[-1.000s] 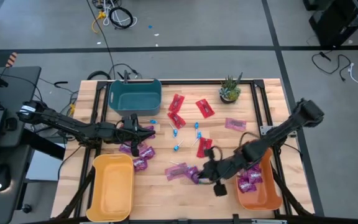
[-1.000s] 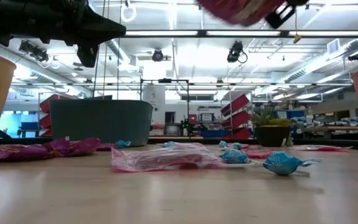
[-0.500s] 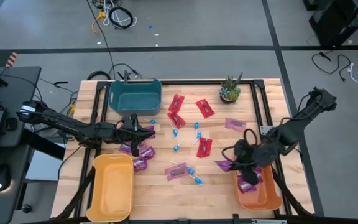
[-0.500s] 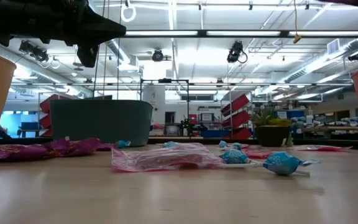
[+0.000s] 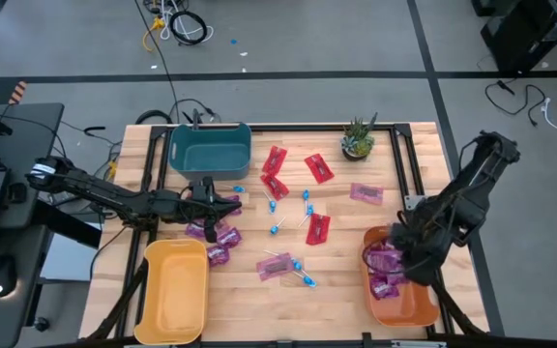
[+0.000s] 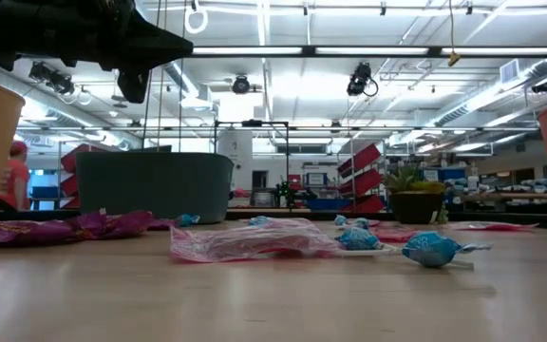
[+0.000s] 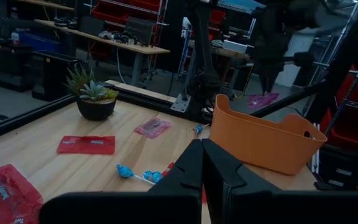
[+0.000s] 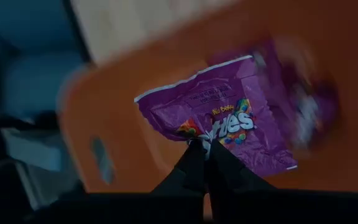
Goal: Sort candy
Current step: Put the purple candy into the orange bin
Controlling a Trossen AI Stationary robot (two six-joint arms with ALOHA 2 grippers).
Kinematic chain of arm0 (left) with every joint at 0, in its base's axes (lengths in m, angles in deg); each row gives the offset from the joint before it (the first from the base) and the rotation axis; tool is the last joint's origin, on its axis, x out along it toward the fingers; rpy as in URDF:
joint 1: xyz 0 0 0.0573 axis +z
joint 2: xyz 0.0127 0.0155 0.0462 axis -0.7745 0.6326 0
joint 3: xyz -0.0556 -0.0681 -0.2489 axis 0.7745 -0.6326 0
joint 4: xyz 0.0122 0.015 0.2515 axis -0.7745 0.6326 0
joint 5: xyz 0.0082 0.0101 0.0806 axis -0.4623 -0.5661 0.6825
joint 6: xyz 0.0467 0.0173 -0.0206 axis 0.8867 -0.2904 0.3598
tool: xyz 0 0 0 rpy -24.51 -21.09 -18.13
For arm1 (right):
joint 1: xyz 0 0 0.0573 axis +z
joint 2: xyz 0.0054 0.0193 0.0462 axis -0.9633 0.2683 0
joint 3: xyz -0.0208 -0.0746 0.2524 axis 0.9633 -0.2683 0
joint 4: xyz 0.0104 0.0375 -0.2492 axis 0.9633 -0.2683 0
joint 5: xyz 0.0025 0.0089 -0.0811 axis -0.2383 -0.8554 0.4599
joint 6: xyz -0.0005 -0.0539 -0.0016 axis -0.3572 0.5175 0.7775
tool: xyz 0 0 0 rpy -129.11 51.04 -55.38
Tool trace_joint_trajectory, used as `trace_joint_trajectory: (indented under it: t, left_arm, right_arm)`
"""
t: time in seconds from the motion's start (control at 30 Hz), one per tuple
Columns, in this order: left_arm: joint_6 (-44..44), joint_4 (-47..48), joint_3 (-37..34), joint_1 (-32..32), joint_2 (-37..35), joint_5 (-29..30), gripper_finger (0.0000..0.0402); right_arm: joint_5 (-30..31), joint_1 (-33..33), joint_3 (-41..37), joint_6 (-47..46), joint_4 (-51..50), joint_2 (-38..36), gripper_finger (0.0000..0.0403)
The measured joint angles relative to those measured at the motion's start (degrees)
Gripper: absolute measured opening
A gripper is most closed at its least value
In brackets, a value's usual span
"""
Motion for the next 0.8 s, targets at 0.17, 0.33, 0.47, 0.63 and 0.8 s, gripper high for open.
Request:
trace_joint_trajectory:
  t: [0.17, 0.33, 0.47, 0.63, 0.8]
  left_arm:
    - [1.9, -0.2, 0.0, 0.0, 0.0, 0.0, 0.0006]
    - [4.3, -1.3, 0.0, 0.0, 0.0, 0.1, 0.0006]
    - [6.4, -2.0, 0.0, 0.1, 0.0, 0.1, 0.0006]
    - [7.3, -2.7, 0.0, 0.1, 0.0, 0.1, 0.0006]
    - [7.3, -2.7, 0.0, 0.1, 0.0, 0.1, 0.0006]
  right_arm:
    - [-0.8, 1.8, -1.2, -2.1, -5.2, 1.1, 0.0000]
    - [1.6, 1.9, -4.3, -0.8, -4.3, 2.6, 0.0000]
    - [3.1, 1.1, -5.8, 0.1, -4.0, 4.7, 0.0000]
    - [3.6, 0.3, -7.5, 0.5, -2.9, 7.3, 0.0000]
    - [7.4, -0.4, -8.1, 3.6, -0.1, 9.8, 0.0000]
